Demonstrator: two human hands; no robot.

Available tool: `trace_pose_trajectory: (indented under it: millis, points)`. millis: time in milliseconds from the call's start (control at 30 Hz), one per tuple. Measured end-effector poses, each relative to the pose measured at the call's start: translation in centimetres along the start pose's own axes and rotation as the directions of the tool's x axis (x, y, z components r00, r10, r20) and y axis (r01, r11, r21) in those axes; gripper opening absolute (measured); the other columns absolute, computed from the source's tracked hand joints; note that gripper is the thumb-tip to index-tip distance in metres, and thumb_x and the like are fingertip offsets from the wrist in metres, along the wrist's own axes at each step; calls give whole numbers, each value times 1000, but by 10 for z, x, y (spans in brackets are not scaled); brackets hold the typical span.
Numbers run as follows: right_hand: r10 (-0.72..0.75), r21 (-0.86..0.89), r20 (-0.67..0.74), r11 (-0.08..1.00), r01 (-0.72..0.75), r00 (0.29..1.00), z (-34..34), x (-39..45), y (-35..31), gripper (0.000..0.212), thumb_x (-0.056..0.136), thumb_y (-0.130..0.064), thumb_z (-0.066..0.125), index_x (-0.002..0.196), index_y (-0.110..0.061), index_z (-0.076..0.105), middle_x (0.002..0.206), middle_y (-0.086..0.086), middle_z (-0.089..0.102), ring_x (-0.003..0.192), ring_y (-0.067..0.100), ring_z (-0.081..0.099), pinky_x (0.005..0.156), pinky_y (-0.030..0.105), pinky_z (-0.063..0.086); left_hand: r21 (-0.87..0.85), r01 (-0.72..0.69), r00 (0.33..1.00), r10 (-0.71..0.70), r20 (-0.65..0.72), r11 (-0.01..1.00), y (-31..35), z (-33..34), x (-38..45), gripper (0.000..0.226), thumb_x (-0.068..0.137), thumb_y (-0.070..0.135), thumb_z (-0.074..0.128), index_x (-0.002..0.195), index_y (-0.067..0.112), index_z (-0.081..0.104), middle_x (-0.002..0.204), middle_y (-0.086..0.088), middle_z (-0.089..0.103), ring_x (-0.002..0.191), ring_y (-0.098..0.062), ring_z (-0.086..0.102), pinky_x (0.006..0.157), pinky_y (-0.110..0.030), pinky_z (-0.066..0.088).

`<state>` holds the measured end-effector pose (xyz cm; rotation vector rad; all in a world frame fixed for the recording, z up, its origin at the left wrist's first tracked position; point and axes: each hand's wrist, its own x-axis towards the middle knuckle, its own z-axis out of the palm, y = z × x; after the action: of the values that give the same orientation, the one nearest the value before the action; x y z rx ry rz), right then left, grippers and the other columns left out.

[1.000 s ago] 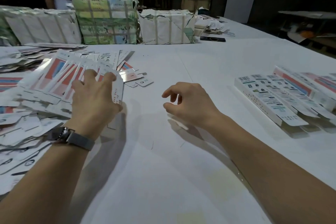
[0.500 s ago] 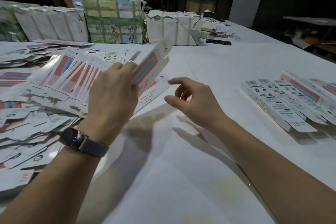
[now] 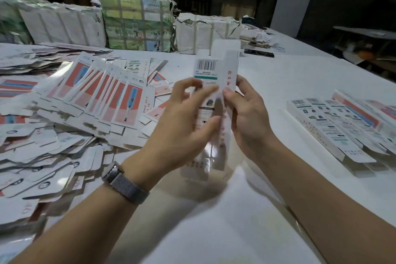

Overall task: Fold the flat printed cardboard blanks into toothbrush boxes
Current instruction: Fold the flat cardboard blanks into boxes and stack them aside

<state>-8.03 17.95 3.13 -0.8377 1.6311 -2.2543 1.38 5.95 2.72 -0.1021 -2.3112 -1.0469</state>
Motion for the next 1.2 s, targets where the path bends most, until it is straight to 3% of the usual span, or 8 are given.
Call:
trace_pose_trajectory:
  millis: [200, 333, 467, 567, 900, 967, 1033, 1200]
  points:
    - [74, 31, 33, 997, -75, 997, -1, -2, -2, 28, 105, -10, 41, 124, -25, 54, 103, 7, 76, 91, 27, 74, 71, 35, 60, -444, 124, 957, -225, -183, 887, -2, 4, 1, 74, 86, 9, 74, 143, 30, 32, 120, 10, 53, 95, -8, 69, 70, -23, 59]
    - [-2, -146, 63, 989, 11, 998, 0, -2, 2, 52, 96, -17, 48, 141, -38, 34, 105, 3, 74, 89, 22, 74, 71, 35, 61, -733, 263, 938, -343, 42, 628, 0, 4, 3, 45, 98, 2, 52, 135, 28, 52, 117, 0, 70, 100, -18, 71, 80, -43, 61]
    - [-206, -580, -3, 797, 166, 979, -3, 1, -1, 72, 88, -21, 53, 152, -41, 27, 104, -5, 57, 80, 1, 61, 67, 19, 53, -691, 300, 951, -265, 161, 658, 1, 1, 3, 48, 102, 8, 39, 125, 46, 57, 117, 8, 72, 104, -16, 70, 83, -45, 58]
    - [-246, -722, 28, 666, 190, 969, -5, 0, -6, 63, 85, -29, 48, 145, -45, 40, 100, -7, 48, 81, 6, 53, 74, 34, 57, -804, 346, 938, -188, 290, 484, -2, 1, 1, 47, 101, 12, 36, 129, 45, 54, 124, 4, 69, 102, -23, 71, 82, -51, 60]
    - [-266, -719, 19, 667, 198, 964, -6, 3, -2, 26, 92, -33, 64, 118, -32, 70, 78, -9, 43, 80, 20, 56, 69, 48, 58, -799, 481, 875, -247, 416, 361, 1, -1, 6, 50, 104, 49, 32, 141, 18, 46, 103, -9, 74, 89, -26, 74, 73, -43, 61]
    - [-206, -632, 30, 754, 178, 978, -3, 3, 1, 16, 91, -30, 68, 107, -30, 70, 71, -6, 46, 71, 22, 55, 60, 45, 59, -820, 379, 925, -194, 327, 429, -1, -5, -1, 41, 107, 36, 33, 115, -1, 50, 83, -16, 65, 60, -14, 70, 60, -24, 59]
    - [-155, -555, 47, 817, 155, 987, -2, 4, 2, 11, 90, -26, 72, 100, -28, 67, 68, -3, 48, 64, 12, 55, 53, 34, 58, -786, 284, 959, -173, 226, 549, -6, -9, -5, 32, 106, 23, 34, 85, 6, 50, 67, -10, 61, 44, -4, 63, 45, -12, 49]
    - [-110, -548, 95, 824, 144, 989, -7, 6, 1, 11, 91, -22, 72, 99, -22, 64, 72, 3, 48, 66, 11, 59, 53, 31, 59, -792, 513, 848, -341, 406, 332, 0, -6, 2, 44, 102, 52, 34, 115, 22, 63, 84, -7, 77, 77, -27, 76, 57, -36, 60]
